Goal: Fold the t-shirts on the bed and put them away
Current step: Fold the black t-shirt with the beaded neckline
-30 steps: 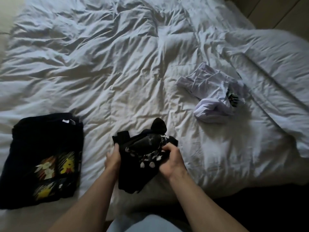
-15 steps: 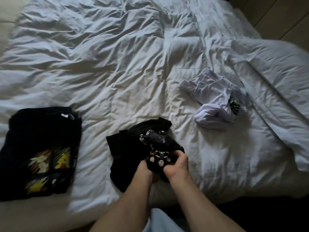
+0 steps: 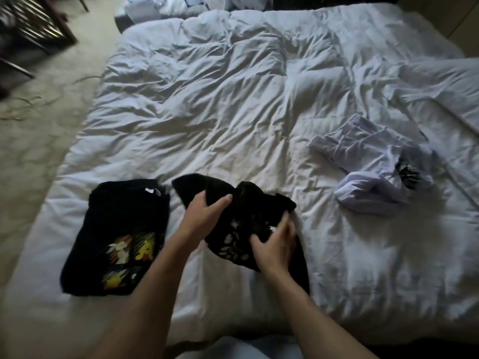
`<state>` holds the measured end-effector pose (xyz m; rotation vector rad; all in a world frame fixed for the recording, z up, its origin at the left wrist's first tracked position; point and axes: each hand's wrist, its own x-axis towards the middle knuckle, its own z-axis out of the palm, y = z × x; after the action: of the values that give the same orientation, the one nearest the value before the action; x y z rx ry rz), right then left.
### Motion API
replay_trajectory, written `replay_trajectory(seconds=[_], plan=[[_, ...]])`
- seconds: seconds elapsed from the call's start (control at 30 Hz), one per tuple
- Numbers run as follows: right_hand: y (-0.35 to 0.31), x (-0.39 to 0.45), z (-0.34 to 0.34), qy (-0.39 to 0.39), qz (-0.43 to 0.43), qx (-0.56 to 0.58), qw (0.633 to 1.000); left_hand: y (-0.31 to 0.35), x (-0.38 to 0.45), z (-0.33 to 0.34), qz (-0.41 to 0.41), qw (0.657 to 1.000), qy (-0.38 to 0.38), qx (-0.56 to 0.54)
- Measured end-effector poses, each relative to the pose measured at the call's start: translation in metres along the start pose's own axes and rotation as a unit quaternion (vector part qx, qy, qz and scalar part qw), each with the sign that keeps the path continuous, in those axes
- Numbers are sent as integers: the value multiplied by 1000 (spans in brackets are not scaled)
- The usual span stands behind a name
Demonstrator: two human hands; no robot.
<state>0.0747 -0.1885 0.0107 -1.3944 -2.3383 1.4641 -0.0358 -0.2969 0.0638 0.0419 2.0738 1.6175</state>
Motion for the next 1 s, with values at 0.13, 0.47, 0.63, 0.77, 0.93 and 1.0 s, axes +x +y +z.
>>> replay_trajectory(seconds=[0.13,0.47,0.63,0.77,0.93,1.0], plan=[[-80,15,-10,-183,-312,19,932,66,-10,-23,6,973,-143,181],[-174,28,-33,-125,-411,-41,902,128,-27,-79,93,983,-138,80],[-219,23,-55,-49,-449,12,892,138,-15,-103,124,967,-207,89],[-254,18,-86,-84,-456,24,885,145,-7,-117,168,967,-170,87],[-267,14,-123,-164,-403,41,899,168,-8,-134,244,958,-43,142],[-271,10,-133,-254,-376,12,891,183,-11,-136,281,951,-55,113]])
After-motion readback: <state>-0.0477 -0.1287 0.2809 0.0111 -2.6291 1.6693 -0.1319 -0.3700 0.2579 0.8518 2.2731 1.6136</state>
